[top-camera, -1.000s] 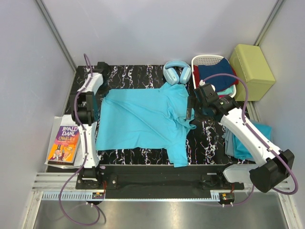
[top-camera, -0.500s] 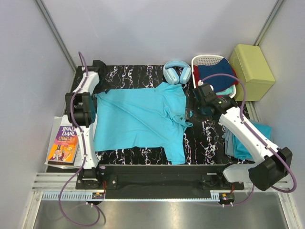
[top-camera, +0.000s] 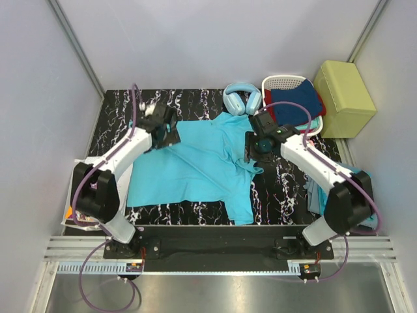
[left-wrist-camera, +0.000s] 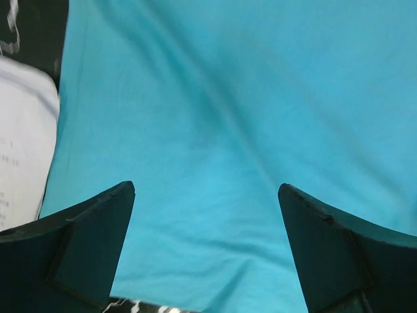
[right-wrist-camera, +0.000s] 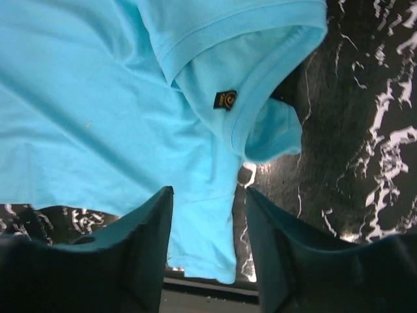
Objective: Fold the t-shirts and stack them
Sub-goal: Flatten out the tshirt
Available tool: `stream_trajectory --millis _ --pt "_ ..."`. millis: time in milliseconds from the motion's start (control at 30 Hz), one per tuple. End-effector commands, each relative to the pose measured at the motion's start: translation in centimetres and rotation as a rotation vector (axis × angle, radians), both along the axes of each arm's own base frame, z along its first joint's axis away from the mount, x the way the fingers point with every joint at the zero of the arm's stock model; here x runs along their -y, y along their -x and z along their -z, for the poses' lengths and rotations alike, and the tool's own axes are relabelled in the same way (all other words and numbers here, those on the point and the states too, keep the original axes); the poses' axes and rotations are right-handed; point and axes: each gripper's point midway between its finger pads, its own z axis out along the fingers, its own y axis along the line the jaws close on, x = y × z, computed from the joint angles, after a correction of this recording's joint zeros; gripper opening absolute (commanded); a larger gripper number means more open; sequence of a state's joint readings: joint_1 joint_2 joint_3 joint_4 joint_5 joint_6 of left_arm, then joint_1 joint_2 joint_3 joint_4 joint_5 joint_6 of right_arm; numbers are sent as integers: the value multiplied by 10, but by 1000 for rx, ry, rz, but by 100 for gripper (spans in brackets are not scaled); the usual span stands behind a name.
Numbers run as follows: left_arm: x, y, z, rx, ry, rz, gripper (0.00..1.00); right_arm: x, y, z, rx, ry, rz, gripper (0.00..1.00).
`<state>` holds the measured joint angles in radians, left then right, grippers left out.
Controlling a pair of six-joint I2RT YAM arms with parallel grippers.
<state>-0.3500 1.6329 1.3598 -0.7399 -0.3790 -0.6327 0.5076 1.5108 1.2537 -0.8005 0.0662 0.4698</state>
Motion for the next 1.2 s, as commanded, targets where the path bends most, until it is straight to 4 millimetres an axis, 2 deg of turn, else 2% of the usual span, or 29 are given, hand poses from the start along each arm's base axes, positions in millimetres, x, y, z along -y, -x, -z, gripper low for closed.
stream_trajectory --millis 0,67,100,133,167,300,367,433,467,533,567,667,833,933,1033,1067,1167 --pt "-3 47 37 -74 -26 -14 99 -26 -29 4 9 -65 7 46" --pt "-4 63 40 -81 -29 0 99 -34 -40 2 18 -83 24 33" --pt "-1 68 40 -79 -30 15 99 -37 -43 10 -2 -80 25 24" --pt "0 72 39 -77 -29 20 99 -40 -47 11 -1 -82 25 23" --pt "-1 78 42 -84 -29 24 99 -45 -53 8 11 -90 25 22" --pt "3 92 41 -85 -16 58 99 -55 -67 37 -40 -59 23 34" --pt "2 100 45 -103 -20 66 99 -58 -71 51 -68 -47 23 35" --pt "1 108 49 -115 -13 75 99 -62 -75 59 -81 -53 28 35" --pt "2 110 51 -121 -11 80 99 -64 -75 71 -105 -44 28 35" --pt "1 115 55 -134 -7 88 99 -66 -79 81 -120 -35 24 35" --pt "1 117 56 -137 -6 89 99 -66 -78 96 -149 -19 27 34" --pt "0 122 60 -152 -5 95 99 -68 -83 113 -176 -4 31 33" --pt "-1 133 64 -168 9 106 99 -66 -95 121 -168 35 49 29" --pt "-1 142 70 -194 19 107 99 -60 -102 122 -158 75 70 21" --pt "-3 149 74 -211 25 104 99 -54 -108 119 -145 100 98 11" --pt "-3 151 74 -214 26 103 99 -48 -112 118 -138 114 114 4" --pt "-2 155 80 -247 30 101 99 -38 -115 115 -130 130 149 0"
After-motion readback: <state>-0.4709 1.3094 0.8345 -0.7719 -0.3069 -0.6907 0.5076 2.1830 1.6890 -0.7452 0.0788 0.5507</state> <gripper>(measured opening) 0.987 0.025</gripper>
